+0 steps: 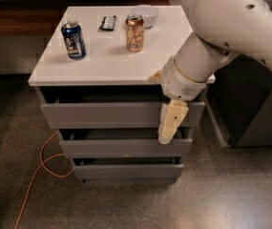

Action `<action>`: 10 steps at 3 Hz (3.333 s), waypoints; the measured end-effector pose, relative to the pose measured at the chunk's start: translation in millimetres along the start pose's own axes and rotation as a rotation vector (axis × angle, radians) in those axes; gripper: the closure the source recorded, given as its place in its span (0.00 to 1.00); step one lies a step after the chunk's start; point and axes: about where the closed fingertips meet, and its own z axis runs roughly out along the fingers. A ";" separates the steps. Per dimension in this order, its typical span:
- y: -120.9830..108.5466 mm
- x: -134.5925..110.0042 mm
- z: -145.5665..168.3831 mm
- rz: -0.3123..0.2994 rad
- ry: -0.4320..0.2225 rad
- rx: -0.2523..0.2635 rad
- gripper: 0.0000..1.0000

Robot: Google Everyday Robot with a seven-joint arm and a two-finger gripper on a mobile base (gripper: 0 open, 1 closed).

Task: Open top drawer

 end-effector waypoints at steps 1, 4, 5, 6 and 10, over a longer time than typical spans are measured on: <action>-2.0 -9.9 24.9 -0.026 0.010 -0.027 0.00; -36.6 -23.7 109.0 -0.021 0.076 0.005 0.00; -36.1 -28.7 116.6 -0.029 0.067 -0.021 0.00; -53.1 -32.2 141.5 -0.041 0.074 -0.008 0.00; -106.1 -54.8 225.3 -0.132 0.185 0.080 0.00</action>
Offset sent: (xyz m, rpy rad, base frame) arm 0.0194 0.0542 -0.0664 -0.0763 0.0548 0.0558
